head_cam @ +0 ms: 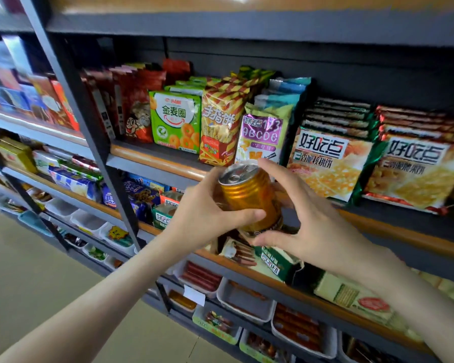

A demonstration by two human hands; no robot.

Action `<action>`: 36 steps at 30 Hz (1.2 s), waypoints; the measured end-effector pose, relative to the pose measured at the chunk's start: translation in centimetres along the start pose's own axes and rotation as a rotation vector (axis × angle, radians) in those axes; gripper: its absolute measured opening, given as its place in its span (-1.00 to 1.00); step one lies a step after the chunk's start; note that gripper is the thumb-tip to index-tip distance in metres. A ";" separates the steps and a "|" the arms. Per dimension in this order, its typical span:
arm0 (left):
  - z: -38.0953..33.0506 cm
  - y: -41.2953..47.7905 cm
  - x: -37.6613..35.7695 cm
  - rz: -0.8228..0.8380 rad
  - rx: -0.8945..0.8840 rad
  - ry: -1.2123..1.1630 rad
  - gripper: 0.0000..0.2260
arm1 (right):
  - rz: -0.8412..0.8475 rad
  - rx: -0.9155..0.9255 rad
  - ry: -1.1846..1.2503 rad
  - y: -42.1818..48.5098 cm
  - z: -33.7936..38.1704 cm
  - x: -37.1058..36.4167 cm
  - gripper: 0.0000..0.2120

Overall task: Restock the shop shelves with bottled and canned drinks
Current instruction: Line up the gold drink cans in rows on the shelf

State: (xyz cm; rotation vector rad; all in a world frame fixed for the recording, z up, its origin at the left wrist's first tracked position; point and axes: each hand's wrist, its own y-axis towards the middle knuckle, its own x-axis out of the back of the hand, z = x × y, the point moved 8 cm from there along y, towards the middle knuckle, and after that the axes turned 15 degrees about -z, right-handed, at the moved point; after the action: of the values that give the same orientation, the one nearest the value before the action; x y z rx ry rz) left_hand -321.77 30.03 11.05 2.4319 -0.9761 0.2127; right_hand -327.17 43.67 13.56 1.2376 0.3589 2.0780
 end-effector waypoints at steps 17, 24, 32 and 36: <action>-23.7 12.9 1.4 -0.531 -1.046 0.262 -0.55 | -0.718 0.027 0.305 11.1 6.4 25.4 -0.38; -24.1 18.0 -0.7 -0.521 -1.054 0.535 -0.47 | -0.636 -0.324 0.292 17.2 1.5 25.7 -0.40; -23.8 18.2 -1.0 -0.514 -1.102 0.496 -0.52 | -0.357 -0.434 -0.145 19.9 -0.8 23.0 -0.35; -23.8 18.3 -1.0 -0.534 -1.113 0.474 -0.55 | -0.260 -0.327 -0.441 20.5 0.1 22.6 -0.36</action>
State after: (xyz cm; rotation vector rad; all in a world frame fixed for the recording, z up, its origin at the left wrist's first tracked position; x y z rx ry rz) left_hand -334.02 31.53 38.49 1.4086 -0.1004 0.0226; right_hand -342.68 44.02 39.85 1.3221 -0.0248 1.5189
